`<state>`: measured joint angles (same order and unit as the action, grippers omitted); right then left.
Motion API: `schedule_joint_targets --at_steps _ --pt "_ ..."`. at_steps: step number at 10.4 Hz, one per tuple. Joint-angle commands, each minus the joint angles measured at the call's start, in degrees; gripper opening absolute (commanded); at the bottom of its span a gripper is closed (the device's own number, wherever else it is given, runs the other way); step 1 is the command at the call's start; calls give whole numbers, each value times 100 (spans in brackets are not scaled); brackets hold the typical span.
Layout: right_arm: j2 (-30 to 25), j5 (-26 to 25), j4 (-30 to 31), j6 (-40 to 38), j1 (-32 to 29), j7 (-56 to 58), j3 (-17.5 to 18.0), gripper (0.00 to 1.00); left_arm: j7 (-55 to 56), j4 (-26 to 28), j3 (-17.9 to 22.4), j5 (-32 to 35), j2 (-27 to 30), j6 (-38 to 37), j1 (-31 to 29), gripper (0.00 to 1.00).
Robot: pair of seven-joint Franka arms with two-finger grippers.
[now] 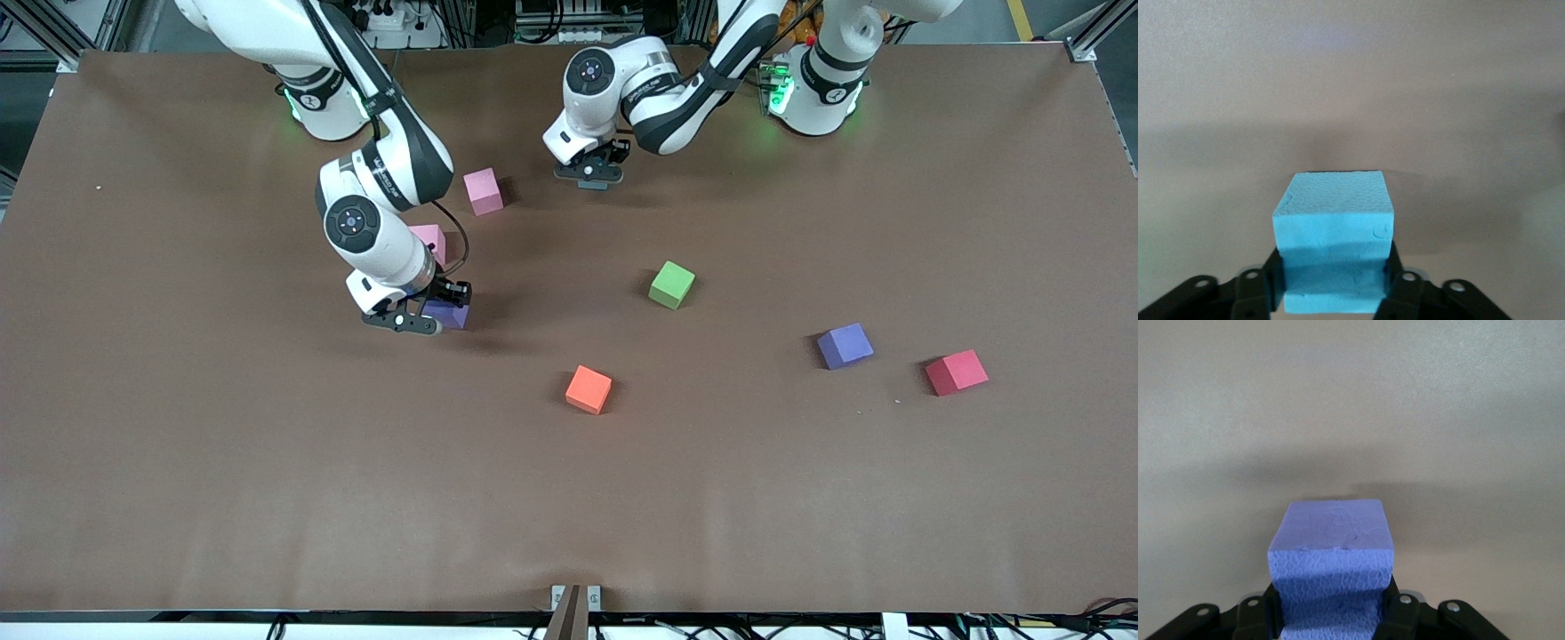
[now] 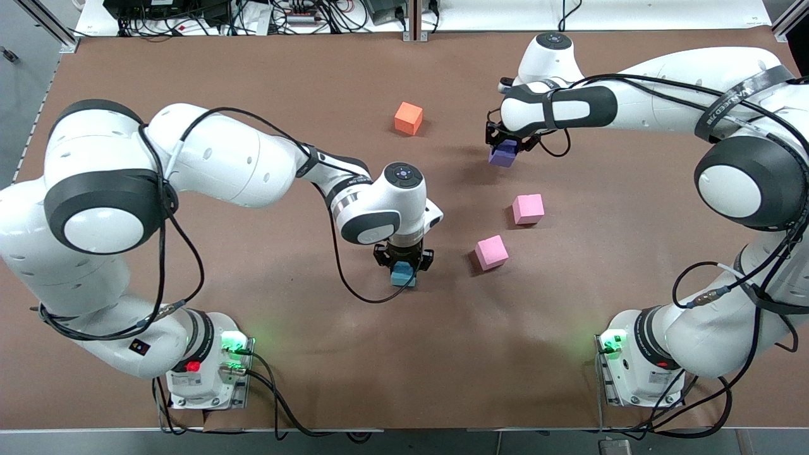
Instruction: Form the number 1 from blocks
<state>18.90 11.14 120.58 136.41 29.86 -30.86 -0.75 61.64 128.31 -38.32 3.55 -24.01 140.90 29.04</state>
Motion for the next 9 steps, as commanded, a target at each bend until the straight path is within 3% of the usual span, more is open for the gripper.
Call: schedule_joint_targets --at_steps 1,4,6,9 --pt "-229 98 168 8 10 168 13 56 191 -61 26 155 211 25 -21 100" --pt "-439 98 246 17 168 239 13 56 226 -236 114 155 772 -281 -318 100" --pt "-571 98 387 26 204 230 13 56 121 -307 141 155 1107 -545 -897 100" --pt "-572 98 396 131 825 -163 13 56 452 -412 219 67 1144 -669 -1680 100"
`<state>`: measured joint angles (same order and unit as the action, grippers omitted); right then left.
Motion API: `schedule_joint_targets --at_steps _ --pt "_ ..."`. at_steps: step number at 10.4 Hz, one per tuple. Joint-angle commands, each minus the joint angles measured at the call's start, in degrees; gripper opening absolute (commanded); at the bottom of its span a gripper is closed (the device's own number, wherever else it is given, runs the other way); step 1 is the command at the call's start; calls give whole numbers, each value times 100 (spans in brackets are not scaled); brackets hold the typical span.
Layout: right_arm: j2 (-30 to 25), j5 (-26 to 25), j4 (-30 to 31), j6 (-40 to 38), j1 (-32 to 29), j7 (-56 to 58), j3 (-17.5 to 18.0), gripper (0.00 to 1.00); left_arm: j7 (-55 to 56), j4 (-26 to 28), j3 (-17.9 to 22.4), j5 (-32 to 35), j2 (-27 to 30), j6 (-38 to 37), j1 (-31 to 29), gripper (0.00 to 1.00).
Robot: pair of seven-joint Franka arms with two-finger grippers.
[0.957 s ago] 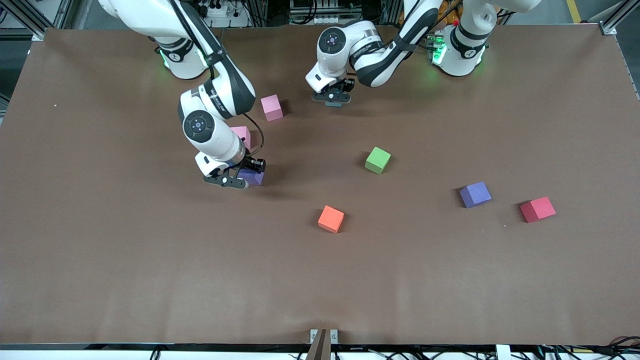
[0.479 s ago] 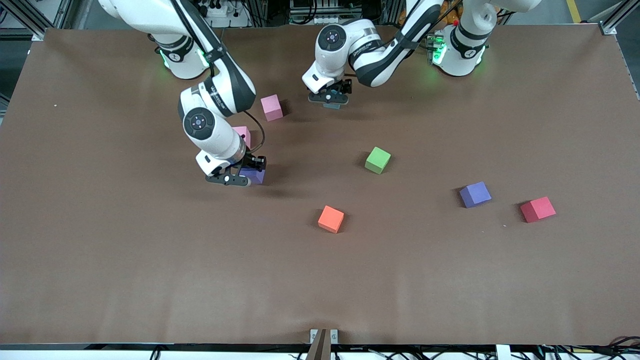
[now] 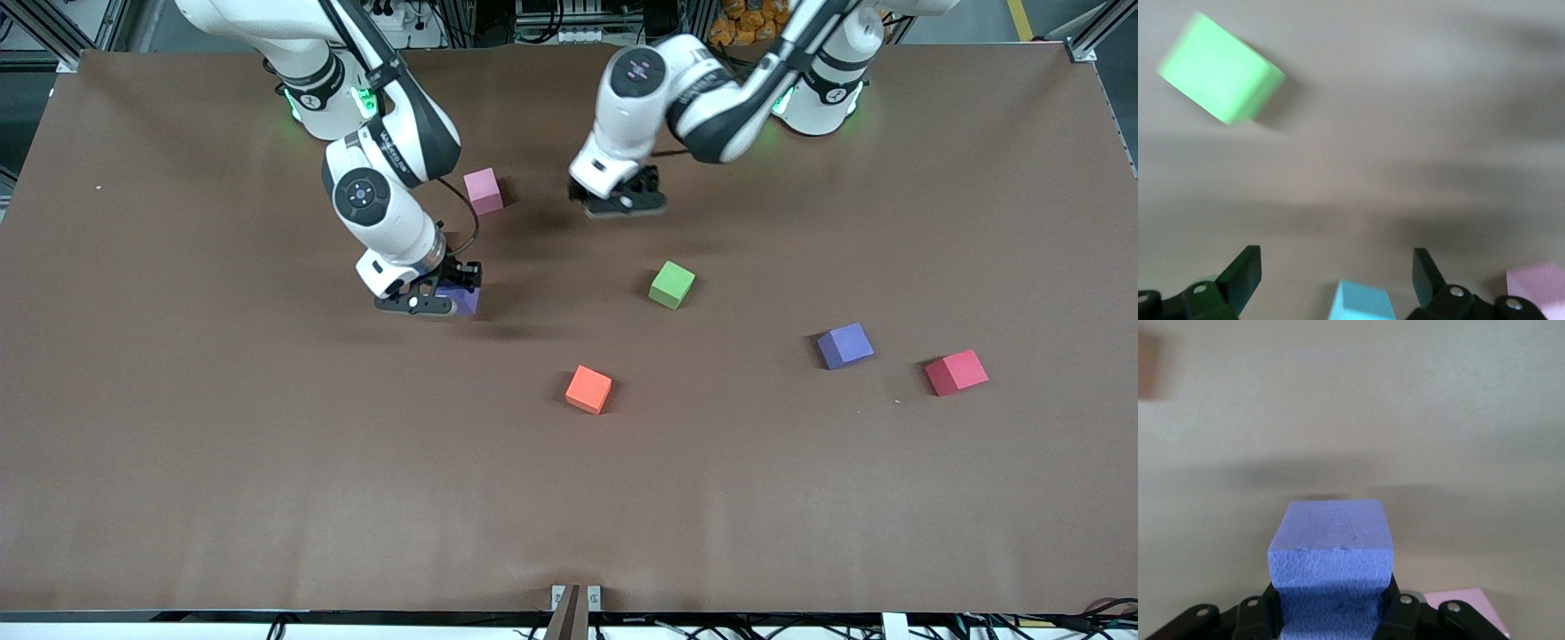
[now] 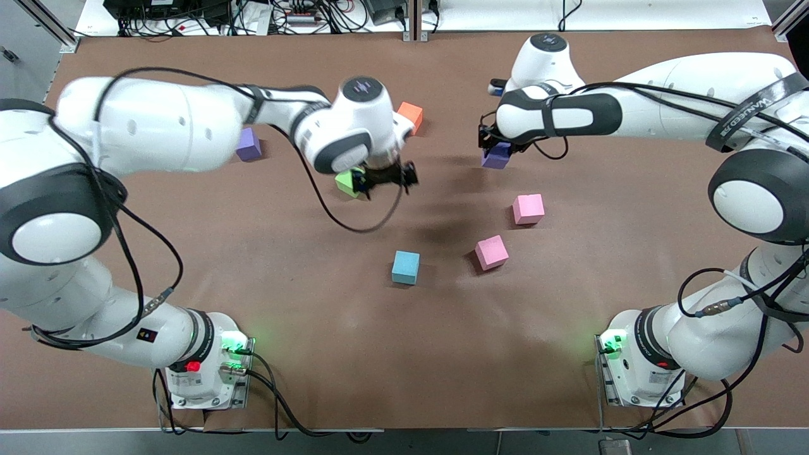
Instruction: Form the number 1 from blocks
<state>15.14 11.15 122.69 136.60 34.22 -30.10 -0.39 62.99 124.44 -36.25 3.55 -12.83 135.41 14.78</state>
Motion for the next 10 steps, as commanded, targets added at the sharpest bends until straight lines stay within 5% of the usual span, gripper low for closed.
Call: schedule_joint_targets --at_steps 1,5,10 --pt "-187 98 176 295 749 -660 -23 56 754 -60 256 -21 -52 -111 -282 100" --pt "32 98 141 1016 2262 -2471 -23 56 1656 -157 636 -66 -430 -111 -256 100" --pt "717 80 -209 1360 2870 -3203 -32 56 1497 -533 1014 163 -816 -111 -265 100"
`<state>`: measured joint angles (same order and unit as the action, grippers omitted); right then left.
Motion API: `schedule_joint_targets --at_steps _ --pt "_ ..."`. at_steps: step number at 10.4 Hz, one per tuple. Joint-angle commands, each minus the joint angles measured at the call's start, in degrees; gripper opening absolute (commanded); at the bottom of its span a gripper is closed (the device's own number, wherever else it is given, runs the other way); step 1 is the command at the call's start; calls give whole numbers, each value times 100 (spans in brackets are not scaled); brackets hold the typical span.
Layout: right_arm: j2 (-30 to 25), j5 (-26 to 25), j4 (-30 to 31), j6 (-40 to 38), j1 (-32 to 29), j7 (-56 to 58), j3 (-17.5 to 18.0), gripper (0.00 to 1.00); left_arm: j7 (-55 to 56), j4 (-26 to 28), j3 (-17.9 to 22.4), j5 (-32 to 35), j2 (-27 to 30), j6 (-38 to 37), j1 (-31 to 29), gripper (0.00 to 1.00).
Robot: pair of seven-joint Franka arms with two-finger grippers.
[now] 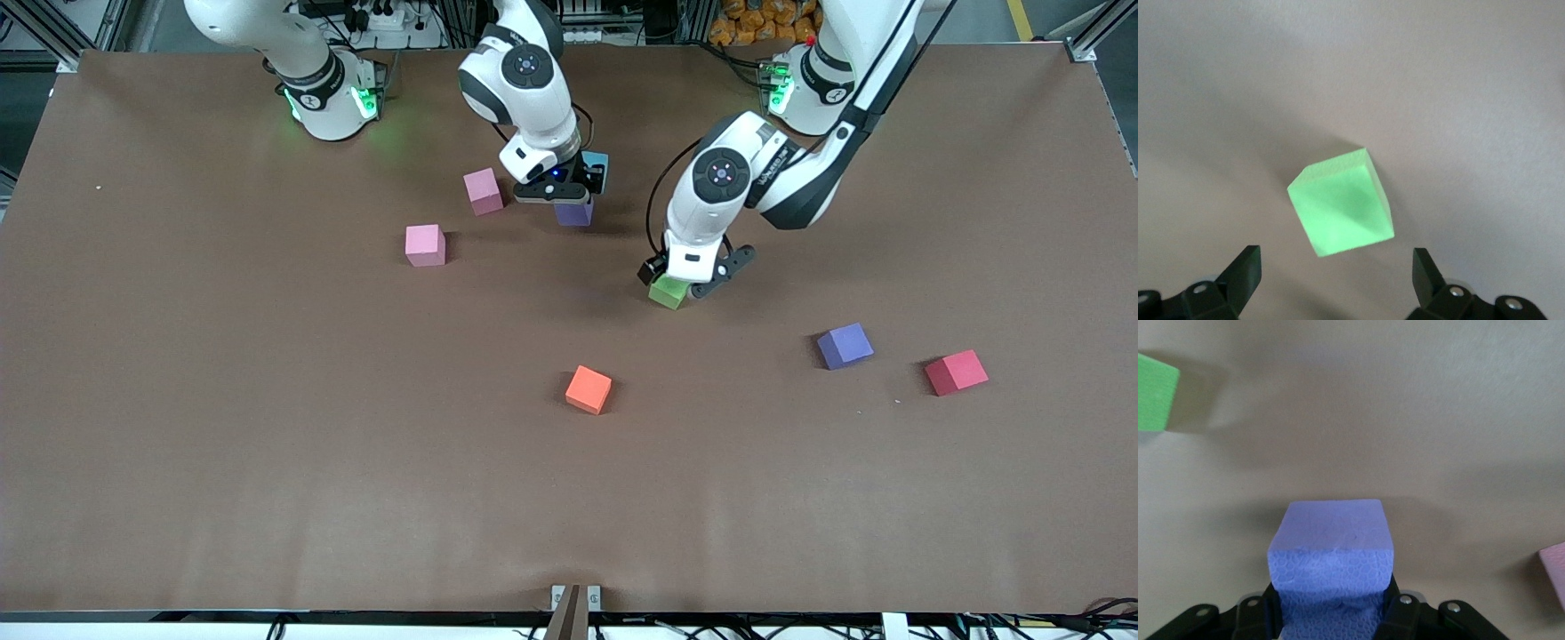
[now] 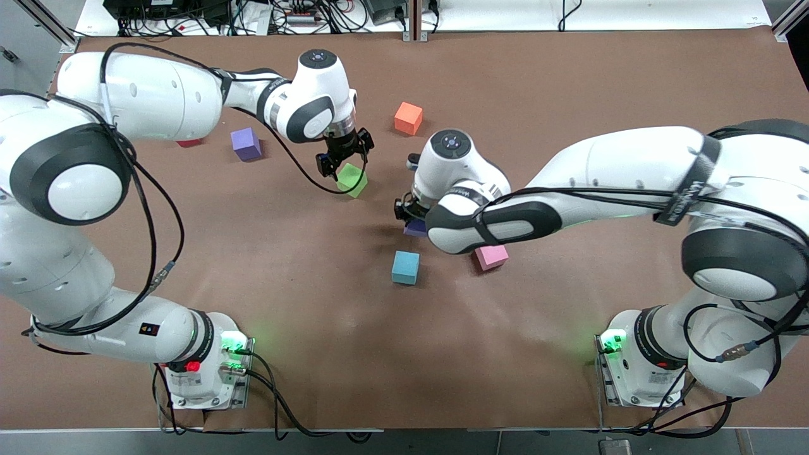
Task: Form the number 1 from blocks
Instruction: 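Set the purple cube below cyan with the right gripper while the left reaches green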
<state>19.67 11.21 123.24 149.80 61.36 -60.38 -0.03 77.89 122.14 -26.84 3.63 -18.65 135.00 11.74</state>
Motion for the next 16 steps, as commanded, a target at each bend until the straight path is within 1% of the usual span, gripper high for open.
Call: schedule_joint_targets --at_steps 1,3,6,9,11,12,13,15,16 --pt "291 74 -274 50 183 -176 -67 56 -1 -418 152 164 -322 -70 39 100" --pt "414 74 -265 50 306 -176 -67 56 -1 -498 179 356 -542 -70 30 100" --pt "476 39 -265 50 402 -176 -67 63 130 -489 179 367 -718 -70 21 100" --pt "511 22 -274 50 490 -176 -67 64 463 -454 179 305 -745 -79 21 100" --pt "573 22 -318 50 569 -176 -67 64 491 -463 179 305 -806 -79 21 100" --pt "564 22 -318 50 570 -176 -67 84 560 -472 179 305 -850 -79 12 100" --pt "512 22 -309 50 561 -176 -67 100 631 -472 179 305 -885 -79 21 100" --pt "319 13 -292 41 447 -176 -67 100 788 -472 179 305 -938 -79 21 100" --pt "127 4 -222 15 299 -176 -67 100 781 -480 179 305 -947 -79 39 100"
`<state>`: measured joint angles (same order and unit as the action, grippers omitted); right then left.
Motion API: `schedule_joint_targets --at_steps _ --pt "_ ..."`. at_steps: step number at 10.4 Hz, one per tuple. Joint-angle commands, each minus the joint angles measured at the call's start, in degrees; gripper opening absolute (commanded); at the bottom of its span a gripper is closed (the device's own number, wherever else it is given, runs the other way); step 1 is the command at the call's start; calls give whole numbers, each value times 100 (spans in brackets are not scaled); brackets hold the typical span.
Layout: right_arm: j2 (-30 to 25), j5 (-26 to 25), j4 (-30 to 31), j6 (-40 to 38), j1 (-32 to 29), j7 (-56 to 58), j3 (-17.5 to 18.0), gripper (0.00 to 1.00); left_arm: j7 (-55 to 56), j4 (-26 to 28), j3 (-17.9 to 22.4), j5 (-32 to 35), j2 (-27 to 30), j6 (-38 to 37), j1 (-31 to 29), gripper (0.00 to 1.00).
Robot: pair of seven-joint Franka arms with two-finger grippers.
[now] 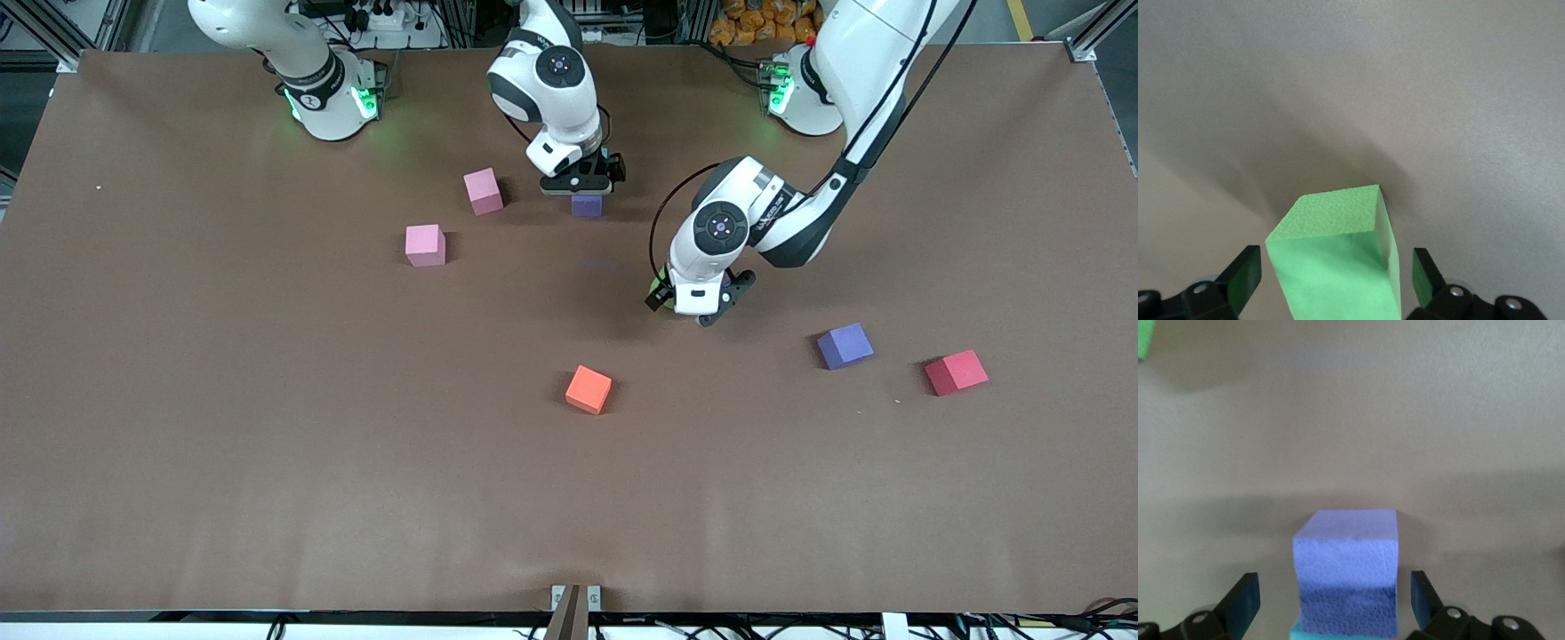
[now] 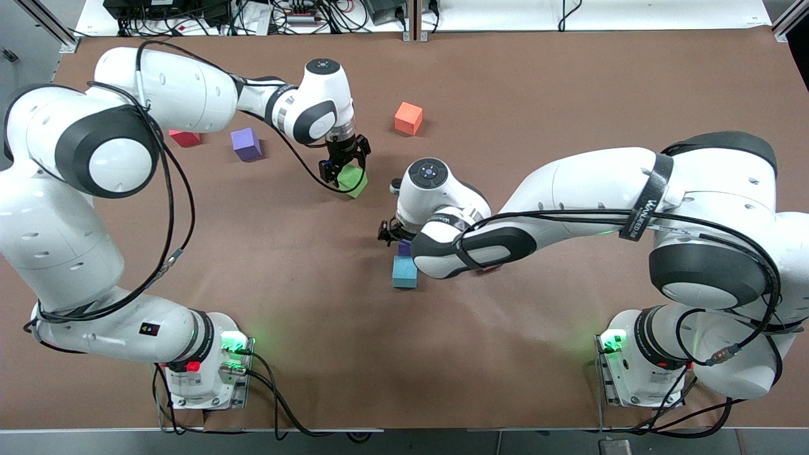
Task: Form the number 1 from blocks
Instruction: 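Set the purple cube below cyan with the right gripper while the left reaches green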
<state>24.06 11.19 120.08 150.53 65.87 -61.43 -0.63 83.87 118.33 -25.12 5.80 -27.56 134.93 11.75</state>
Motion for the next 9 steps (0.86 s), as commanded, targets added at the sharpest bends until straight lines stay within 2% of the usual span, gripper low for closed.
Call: schedule_joint_targets --at_steps 1,2,3,4,5,7,9 --pt "-540 -2 251 -85 -363 -10 44 100 87 -109 -1 158 -57 -72 38 80" --pt "-829 -229 522 -120 -678 191 132 100 -105 -152 -1 167 -39 -72 55 37" --pt "-1067 -422 777 -260 -1108 576 246 100 -360 -214 -19 167 -13 -72 108 9" --pt "-1226 -433 858 -592 -1338 1188 273 100 -484 -266 -54 167 65 -72 160 0" --pt "-1376 -433 955 -926 -1523 1743 282 100 -511 -302 -98 167 127 -72 361 0" --pt "-1605 -442 1384 -955 -1560 2422 291 100 -808 -494 -308 176 251 -212 608 0" --pt "-1876 -433 1805 -912 -1560 3002 300 100 -1248 -600 -318 176 233 -379 968 0"
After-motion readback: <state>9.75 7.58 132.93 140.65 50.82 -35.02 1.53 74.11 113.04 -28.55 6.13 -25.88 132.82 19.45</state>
